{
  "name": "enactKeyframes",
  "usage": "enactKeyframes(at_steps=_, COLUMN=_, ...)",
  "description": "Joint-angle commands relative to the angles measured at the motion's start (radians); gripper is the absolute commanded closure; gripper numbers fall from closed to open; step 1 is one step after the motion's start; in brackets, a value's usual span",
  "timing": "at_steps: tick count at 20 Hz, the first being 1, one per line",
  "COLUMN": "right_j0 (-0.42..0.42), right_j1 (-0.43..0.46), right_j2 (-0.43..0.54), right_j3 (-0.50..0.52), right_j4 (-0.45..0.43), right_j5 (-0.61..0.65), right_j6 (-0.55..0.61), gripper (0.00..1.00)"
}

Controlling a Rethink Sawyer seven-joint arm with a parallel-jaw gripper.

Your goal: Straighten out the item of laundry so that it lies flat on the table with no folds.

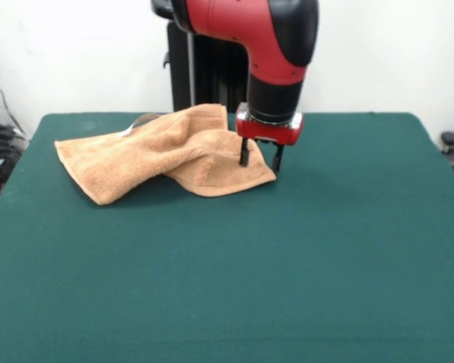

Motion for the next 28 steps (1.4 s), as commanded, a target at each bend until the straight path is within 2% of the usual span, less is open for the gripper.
enactKeyframes(at_steps=1, right_j0=-0.029, right_j1=-0.075, right_j2=0.113, right_j3=0.038, right_j4=-0.005, right_j5=0.022, right_j6=0.139, gripper=0.00)
enactKeyframes(at_steps=12, right_j0=-0.056, right_j1=-0.153, right_j2=0.112, right_j3=0.065, right_j4=-0.019, right_j5=0.102, right_j6=0.107, gripper=0.00)
enactKeyframes(at_steps=28, right_j0=-0.072, right_j1=-0.123, right_j2=0.099, right_j3=0.041, right_j4=-0.047, right_j5=0.089, right_j6=0.086, gripper=0.00)
